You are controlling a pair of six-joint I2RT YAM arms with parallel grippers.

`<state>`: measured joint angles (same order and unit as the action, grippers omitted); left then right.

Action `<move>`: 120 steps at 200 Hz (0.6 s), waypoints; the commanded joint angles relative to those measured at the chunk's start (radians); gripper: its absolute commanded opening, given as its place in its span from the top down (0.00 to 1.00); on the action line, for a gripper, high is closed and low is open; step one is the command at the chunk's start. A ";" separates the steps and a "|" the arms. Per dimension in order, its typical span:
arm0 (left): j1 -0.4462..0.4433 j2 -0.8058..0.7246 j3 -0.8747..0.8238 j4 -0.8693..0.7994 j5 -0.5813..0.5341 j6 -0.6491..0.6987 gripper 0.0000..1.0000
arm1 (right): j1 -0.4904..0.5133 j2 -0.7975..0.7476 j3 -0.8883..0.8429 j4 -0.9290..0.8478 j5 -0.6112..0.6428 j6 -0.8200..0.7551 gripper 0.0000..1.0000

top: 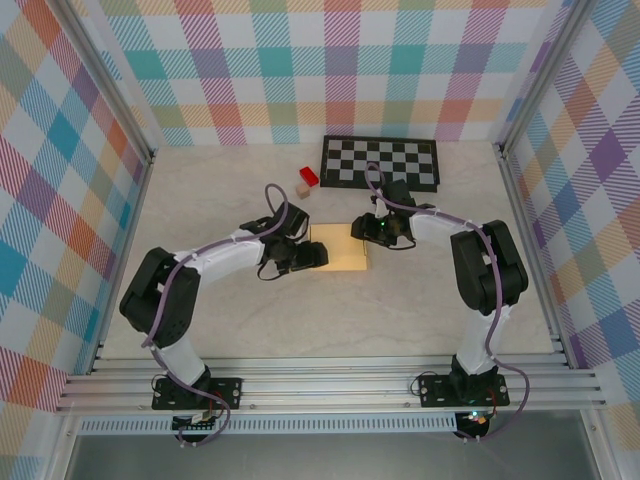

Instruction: Fold the paper box

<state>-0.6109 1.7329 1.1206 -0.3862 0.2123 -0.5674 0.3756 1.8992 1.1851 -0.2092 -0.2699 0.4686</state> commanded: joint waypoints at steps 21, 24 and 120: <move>-0.047 0.050 0.072 0.015 -0.010 0.020 0.31 | 0.013 -0.034 -0.006 0.002 -0.016 0.011 0.51; -0.047 0.050 0.074 0.011 -0.012 0.017 0.32 | 0.013 -0.037 -0.007 0.000 -0.018 0.013 0.51; -0.059 -0.028 0.048 0.018 -0.081 -0.116 0.70 | 0.029 -0.054 -0.014 0.003 -0.023 0.045 0.51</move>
<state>-0.6533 1.7752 1.1713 -0.4137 0.1509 -0.6178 0.3828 1.8877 1.1851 -0.2096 -0.2634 0.4885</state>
